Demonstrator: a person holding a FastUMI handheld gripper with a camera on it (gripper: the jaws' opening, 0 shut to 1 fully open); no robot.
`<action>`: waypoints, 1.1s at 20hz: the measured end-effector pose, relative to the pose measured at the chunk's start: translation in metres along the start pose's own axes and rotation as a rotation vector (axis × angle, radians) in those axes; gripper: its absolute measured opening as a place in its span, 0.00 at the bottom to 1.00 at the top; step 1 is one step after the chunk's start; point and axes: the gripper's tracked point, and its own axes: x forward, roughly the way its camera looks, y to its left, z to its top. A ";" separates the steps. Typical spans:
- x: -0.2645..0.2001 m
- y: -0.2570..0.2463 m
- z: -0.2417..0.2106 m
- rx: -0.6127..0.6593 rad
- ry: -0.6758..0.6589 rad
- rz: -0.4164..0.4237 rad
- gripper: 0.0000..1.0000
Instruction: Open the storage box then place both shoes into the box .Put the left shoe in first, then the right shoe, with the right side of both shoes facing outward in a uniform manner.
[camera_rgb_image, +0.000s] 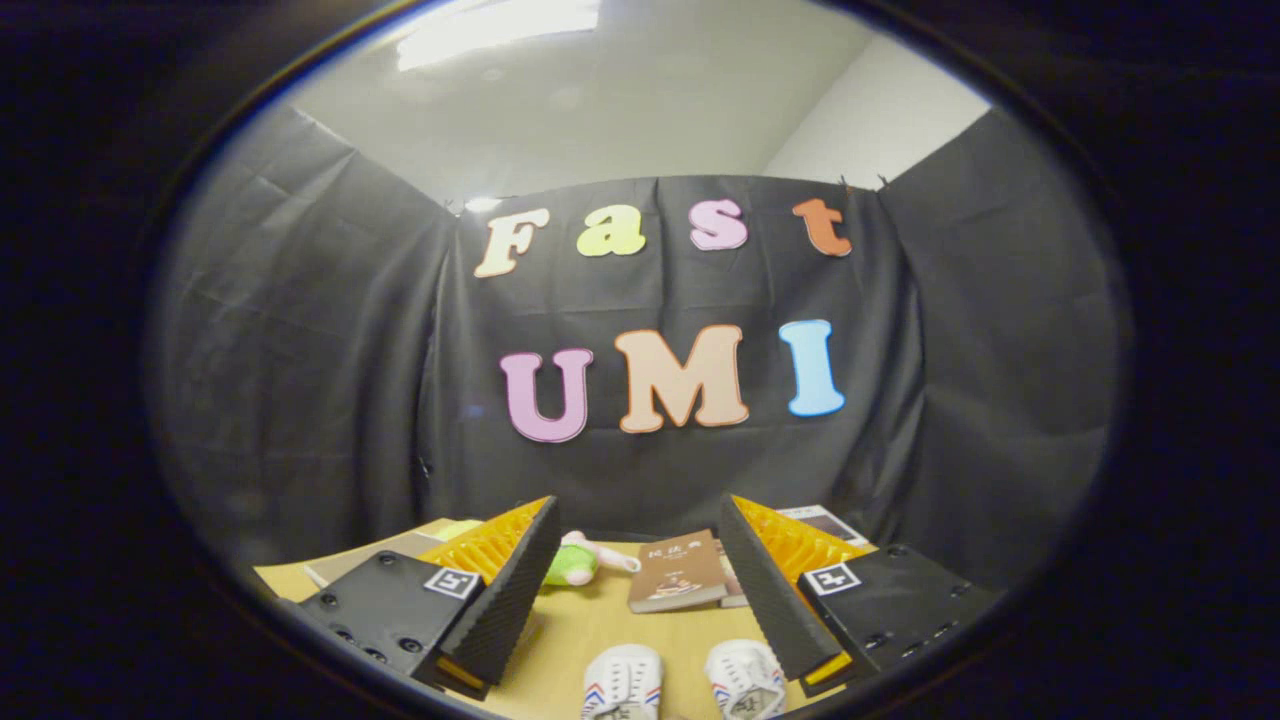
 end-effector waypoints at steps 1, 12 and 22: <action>-0.001 0.005 -0.011 0.037 0.034 0.016 1.00; -0.010 0.074 -0.095 0.577 0.357 0.236 1.00; -0.017 0.142 -0.156 1.124 0.622 0.379 1.00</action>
